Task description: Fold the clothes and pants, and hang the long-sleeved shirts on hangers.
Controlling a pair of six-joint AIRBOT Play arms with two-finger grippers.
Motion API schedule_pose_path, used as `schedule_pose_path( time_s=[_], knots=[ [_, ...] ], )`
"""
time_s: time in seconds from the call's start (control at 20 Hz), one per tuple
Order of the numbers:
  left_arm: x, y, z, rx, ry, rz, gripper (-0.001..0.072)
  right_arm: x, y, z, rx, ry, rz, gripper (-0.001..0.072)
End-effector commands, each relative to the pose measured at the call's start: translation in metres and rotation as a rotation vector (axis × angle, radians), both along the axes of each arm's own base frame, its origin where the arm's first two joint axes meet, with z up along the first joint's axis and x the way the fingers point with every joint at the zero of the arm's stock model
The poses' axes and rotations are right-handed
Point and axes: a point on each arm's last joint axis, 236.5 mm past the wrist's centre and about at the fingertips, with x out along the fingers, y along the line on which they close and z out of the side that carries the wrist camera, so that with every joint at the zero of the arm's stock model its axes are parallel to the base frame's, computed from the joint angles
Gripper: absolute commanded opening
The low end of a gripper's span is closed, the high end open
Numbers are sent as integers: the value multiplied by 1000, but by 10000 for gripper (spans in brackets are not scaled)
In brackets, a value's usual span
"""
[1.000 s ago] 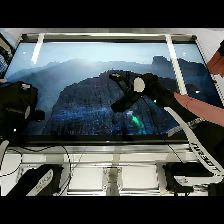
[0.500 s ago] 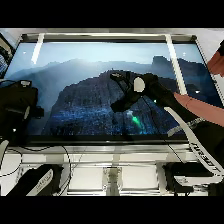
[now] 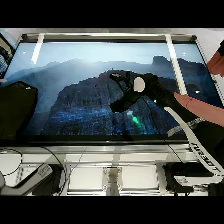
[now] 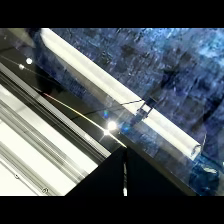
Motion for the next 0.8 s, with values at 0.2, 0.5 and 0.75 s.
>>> schedule_pose_path(
  time_s=[0.2,0.5,0.75],
  knots=[
    [-38,67,-33,-238,-266,194,676,2,5,2,20,-6,-6,33],
    [-12,73,-56,-332,-277,153,670,1,12,5,56,3,-15,33],
    [-6,64,-79,-391,-242,109,670,2,17,8,78,1,-21,33]
  ],
)
